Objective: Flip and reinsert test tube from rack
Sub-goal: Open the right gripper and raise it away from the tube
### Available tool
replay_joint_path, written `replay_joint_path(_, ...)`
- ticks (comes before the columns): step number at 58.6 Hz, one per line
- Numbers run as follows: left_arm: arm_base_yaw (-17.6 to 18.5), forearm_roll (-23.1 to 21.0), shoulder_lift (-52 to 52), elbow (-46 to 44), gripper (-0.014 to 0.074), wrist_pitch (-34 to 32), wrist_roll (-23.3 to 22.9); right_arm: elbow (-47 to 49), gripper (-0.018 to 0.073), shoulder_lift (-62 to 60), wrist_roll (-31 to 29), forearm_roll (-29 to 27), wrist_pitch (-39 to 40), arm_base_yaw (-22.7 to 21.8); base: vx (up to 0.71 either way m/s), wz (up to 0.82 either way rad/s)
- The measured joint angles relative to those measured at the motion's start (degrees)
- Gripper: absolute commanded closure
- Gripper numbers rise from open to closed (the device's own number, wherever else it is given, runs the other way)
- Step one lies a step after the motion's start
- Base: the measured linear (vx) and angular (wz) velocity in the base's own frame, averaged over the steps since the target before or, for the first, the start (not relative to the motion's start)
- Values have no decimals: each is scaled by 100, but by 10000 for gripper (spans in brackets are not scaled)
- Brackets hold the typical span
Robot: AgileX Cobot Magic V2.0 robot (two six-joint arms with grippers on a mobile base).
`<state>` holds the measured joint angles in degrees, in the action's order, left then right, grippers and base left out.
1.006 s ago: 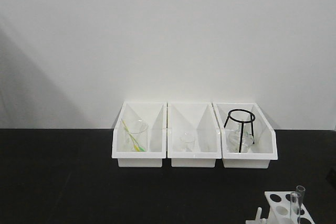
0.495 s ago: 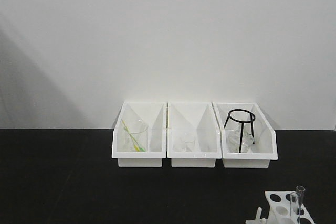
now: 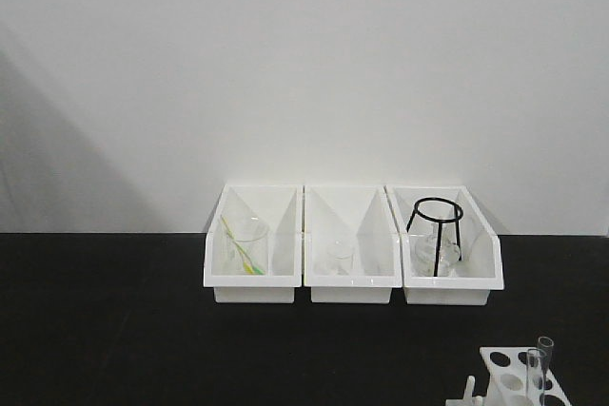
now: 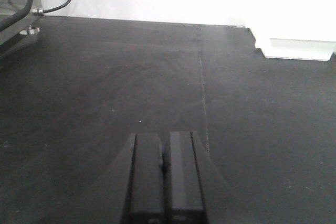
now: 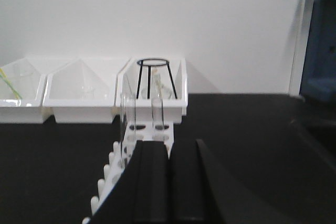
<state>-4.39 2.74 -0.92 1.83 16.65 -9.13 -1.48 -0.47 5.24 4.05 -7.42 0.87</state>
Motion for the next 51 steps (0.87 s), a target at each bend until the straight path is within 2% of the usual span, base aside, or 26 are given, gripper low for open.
replay_joint_path(6, 0, 0, 0, 0, 603, -6, 0, -30, 571, -11, 211, 76, -230, 0, 0, 0)
replay_joint_path(51, 0, 0, 0, 0, 603, -6, 0, -30, 571, -11, 215, 135, -230, 0, 0, 0)
